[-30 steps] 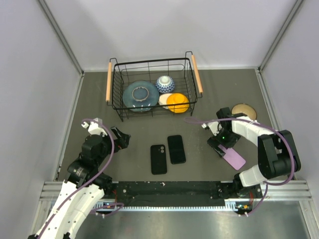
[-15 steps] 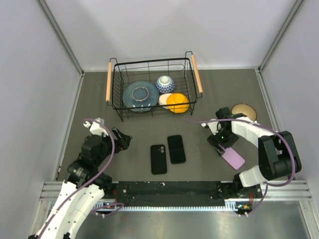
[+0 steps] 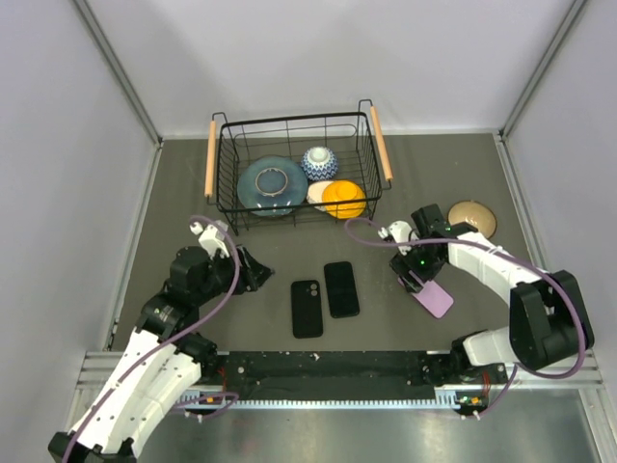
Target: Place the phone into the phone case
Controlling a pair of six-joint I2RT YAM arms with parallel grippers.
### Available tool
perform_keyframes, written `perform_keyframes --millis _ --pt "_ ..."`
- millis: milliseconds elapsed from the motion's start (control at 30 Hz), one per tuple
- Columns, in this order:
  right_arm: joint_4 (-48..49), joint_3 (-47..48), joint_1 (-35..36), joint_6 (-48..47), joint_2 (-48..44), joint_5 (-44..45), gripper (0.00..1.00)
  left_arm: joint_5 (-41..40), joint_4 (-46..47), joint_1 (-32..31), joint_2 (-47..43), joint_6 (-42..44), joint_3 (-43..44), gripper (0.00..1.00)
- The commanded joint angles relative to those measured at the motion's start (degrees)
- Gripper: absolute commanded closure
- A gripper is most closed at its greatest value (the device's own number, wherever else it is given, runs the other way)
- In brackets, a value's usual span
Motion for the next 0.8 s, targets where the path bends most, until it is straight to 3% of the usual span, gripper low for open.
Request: perform_keyframes --millis 0,333,767 --pt "5.5 0.1 2.6 2.5 -3.6 -4.9 0.52 6.0 6.4 -0.7 2.5 -0.9 -0.2 0.31" --pt "15.8 -4.8 8.5 8.5 -8.6 -7.9 0.52 8.3 17.1 -5.7 10.3 -7.9 -2.0 0.34" --pt "29.3 -10.9 14.4 10.5 -15.8 -12.4 0.51 3.6 26.3 -17.9 33.4 -8.3 11.0 0.35"
